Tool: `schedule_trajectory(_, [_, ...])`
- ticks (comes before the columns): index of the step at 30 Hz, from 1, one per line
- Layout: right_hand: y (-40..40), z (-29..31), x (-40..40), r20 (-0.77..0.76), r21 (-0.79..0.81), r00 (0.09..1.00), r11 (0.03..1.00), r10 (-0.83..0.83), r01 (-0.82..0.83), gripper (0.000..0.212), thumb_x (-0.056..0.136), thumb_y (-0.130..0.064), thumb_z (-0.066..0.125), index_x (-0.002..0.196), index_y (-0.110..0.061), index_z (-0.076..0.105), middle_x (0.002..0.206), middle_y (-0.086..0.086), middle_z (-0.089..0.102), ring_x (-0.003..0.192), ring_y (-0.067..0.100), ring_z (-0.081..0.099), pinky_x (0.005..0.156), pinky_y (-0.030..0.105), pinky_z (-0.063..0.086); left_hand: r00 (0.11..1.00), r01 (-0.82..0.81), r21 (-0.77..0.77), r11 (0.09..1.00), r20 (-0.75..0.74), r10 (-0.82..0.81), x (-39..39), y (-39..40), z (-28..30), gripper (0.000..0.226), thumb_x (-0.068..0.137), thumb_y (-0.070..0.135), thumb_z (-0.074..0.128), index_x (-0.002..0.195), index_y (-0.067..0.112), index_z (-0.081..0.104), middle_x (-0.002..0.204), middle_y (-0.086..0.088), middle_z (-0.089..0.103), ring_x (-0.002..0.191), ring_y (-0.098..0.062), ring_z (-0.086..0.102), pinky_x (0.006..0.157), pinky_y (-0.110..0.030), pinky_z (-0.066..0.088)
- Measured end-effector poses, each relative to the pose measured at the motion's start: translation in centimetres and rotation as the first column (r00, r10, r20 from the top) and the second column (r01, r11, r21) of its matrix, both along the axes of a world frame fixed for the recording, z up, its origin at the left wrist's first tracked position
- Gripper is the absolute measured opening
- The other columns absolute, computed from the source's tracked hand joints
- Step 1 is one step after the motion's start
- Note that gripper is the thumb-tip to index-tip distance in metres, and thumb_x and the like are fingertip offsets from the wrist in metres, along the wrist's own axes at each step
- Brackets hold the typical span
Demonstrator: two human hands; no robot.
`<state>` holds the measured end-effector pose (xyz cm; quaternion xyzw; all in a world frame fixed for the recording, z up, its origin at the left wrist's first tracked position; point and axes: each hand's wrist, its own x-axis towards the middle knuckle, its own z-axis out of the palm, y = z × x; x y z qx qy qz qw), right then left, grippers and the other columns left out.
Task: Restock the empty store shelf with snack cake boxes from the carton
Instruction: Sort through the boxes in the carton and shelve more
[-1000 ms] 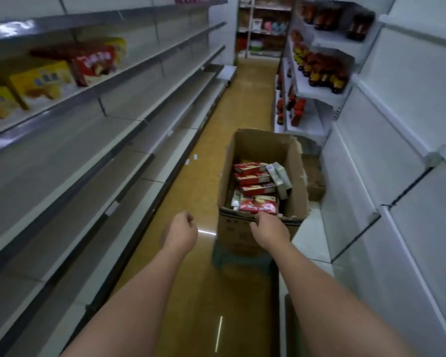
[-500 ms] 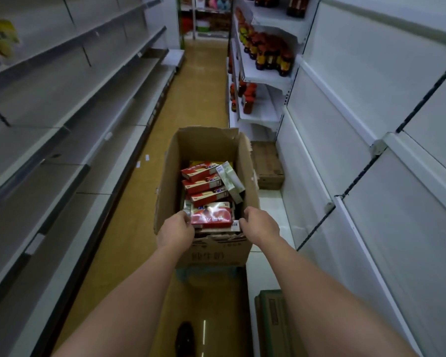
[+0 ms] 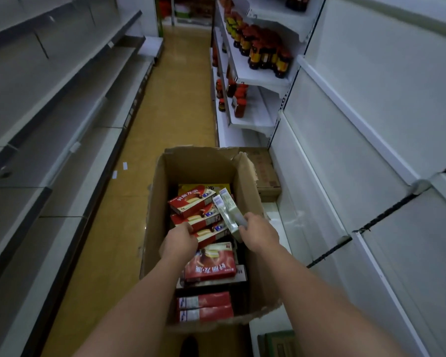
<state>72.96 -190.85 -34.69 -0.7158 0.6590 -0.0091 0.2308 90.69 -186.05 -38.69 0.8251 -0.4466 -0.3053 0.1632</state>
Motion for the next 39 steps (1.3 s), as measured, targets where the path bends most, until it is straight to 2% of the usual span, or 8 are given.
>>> schedule_trajectory(7, [-7.0, -4.0, 1.1, -0.047, 0.041, 0.996, 0.996, -0.082, 0.084, 0.039, 0.101, -0.036, 0.040, 0.129, -0.010, 0.048, 0.126, 0.010, 0.058, 0.115, 0.029, 0.053, 0.085, 0.035, 0.043, 0.995, 0.098, 0.148, 0.984, 0.002, -0.099, 0.5, -7.0, -3.9, 0.012, 0.093, 0.021, 0.049, 0.102, 0.025, 0.055, 0.095, 0.002, 0.060, 0.087, -0.020, 0.060, 0.078, -0.035, 0.056])
schedule_trajectory(13, [-10.4, -7.7, 1.7, -0.031, 0.136, 0.995, 0.986, -0.093, 0.097, 0.048, 0.102, -0.041, 0.035, 0.137, -0.009, 0.042, 0.135, 0.013, 0.052, 0.123, 0.031, 0.049, 0.097, 0.039, 0.040, 0.988, 0.147, 0.166, 0.975, -0.080, -0.135, -1.5, -11.3, -7.1, 0.016, 0.094, 0.024, 0.049, 0.109, 0.018, 0.054, 0.104, -0.005, 0.062, 0.092, -0.026, 0.059, 0.073, -0.034, 0.049])
schedule_trajectory(19, [-12.7, -11.7, 2.0, 0.082, 0.214, 0.988, 0.971, -0.129, 0.109, 0.050, 0.101, -0.046, 0.029, 0.127, -0.010, 0.052, 0.128, 0.013, 0.057, 0.116, 0.033, 0.053, 0.089, 0.040, 0.043, 0.962, 0.014, 0.223, 0.975, -0.268, 0.048, -4.0, -14.3, -9.9, 0.040, 0.100, 0.040, 0.040, 0.123, 0.009, 0.046, 0.116, -0.012, 0.059, 0.101, -0.031, 0.057, 0.075, -0.033, 0.041])
schedule_trajectory(23, [-13.3, -13.2, 2.3, 0.152, 0.276, 0.967, 0.948, -0.203, 0.156, 0.052, 0.101, -0.048, 0.028, 0.127, -0.010, 0.053, 0.125, 0.014, 0.059, 0.113, 0.033, 0.055, 0.089, 0.039, 0.044, 0.868, -0.129, 0.236, 0.963, -0.442, 0.225, -5.9, -15.6, -11.4, 0.057, 0.099, 0.050, 0.031, 0.131, 0.004, 0.044, 0.118, -0.014, 0.056, 0.105, -0.031, 0.055, 0.080, -0.034, 0.042])
schedule_trajectory(28, [-14.0, -13.7, 2.5, 0.232, 0.327, 0.910, 0.909, -0.344, 0.261, 0.052, 0.101, -0.049, 0.027, 0.127, -0.011, 0.051, 0.127, 0.014, 0.057, 0.115, 0.033, 0.054, 0.092, 0.040, 0.043, 0.612, -0.284, 0.295, 0.912, -0.677, 0.410, -7.1, -16.8, -12.6, 0.090, 0.079, 0.076, 0.035, 0.141, 0.011, 0.038, 0.138, -0.013, 0.049, 0.123, -0.032, 0.050, 0.101, -0.045, 0.043])
schedule_trajectory(31, [-13.7, -13.7, 2.4, 0.252, 0.338, 0.909, 0.910, -0.333, 0.240, 0.042, 0.103, -0.040, 0.028, 0.124, -0.012, 0.051, 0.124, 0.015, 0.058, 0.113, 0.033, 0.055, 0.089, 0.038, 0.042, 0.473, -0.351, 0.351, 0.868, -0.734, 0.488, -7.5, -17.5, -12.8, 0.063, 0.084, 0.060, 0.057, 0.123, 0.011, 0.050, 0.120, -0.008, 0.060, 0.100, -0.024, 0.059, 0.080, -0.034, 0.051])
schedule_trajectory(34, [-12.9, -13.6, 2.1, 0.246, 0.332, 0.928, 0.924, -0.279, 0.190, 0.032, 0.103, -0.030, 0.031, 0.122, -0.015, 0.052, 0.121, 0.012, 0.060, 0.110, 0.031, 0.056, 0.083, 0.033, 0.042, 0.471, -0.384, 0.367, 0.847, -0.711, 0.521, -7.5, -17.4, -12.7, 0.046, 0.082, 0.041, 0.066, 0.113, 0.009, 0.056, 0.108, -0.009, 0.065, 0.080, -0.020, 0.061, 0.058, -0.026, 0.046])
schedule_trajectory(39, [-12.9, -12.3, 1.9, 0.227, 0.289, 0.961, 0.953, -0.160, 0.090, 0.031, 0.100, -0.028, 0.042, 0.126, -0.016, 0.053, 0.131, 0.008, 0.052, 0.117, 0.029, 0.050, 0.088, 0.033, 0.042, 0.456, -0.365, 0.397, 0.842, -0.713, 0.533, -6.0, -15.3, -10.6, 0.044, 0.072, 0.035, 0.063, 0.108, 0.010, 0.064, 0.092, -0.011, 0.067, 0.073, -0.025, 0.063, 0.059, -0.028, 0.048])
